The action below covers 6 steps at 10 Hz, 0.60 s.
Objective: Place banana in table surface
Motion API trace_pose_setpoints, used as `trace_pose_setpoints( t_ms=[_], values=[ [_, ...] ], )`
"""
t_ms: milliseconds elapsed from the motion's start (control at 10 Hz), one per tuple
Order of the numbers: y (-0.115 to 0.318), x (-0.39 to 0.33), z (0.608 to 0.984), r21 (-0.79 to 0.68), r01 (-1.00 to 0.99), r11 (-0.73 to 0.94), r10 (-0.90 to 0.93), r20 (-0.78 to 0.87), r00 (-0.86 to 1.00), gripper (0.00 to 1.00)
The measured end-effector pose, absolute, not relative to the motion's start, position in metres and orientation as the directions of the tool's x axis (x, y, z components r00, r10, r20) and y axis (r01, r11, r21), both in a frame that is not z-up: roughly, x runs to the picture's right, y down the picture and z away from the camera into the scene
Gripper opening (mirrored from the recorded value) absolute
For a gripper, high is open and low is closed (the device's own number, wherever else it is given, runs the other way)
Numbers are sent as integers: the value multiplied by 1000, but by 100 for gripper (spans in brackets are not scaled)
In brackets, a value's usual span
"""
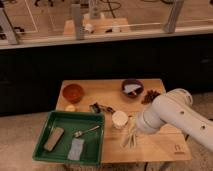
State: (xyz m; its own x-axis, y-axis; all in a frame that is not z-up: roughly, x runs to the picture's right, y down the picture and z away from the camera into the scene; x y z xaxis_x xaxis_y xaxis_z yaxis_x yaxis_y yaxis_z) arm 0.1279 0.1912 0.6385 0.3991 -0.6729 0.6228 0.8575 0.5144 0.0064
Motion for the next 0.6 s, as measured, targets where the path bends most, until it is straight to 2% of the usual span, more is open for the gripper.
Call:
trace_pose_setpoints(
  t_ms=[600],
  values=[
    [249, 88, 696, 16, 875, 484, -623, 709, 331, 10]
  ],
)
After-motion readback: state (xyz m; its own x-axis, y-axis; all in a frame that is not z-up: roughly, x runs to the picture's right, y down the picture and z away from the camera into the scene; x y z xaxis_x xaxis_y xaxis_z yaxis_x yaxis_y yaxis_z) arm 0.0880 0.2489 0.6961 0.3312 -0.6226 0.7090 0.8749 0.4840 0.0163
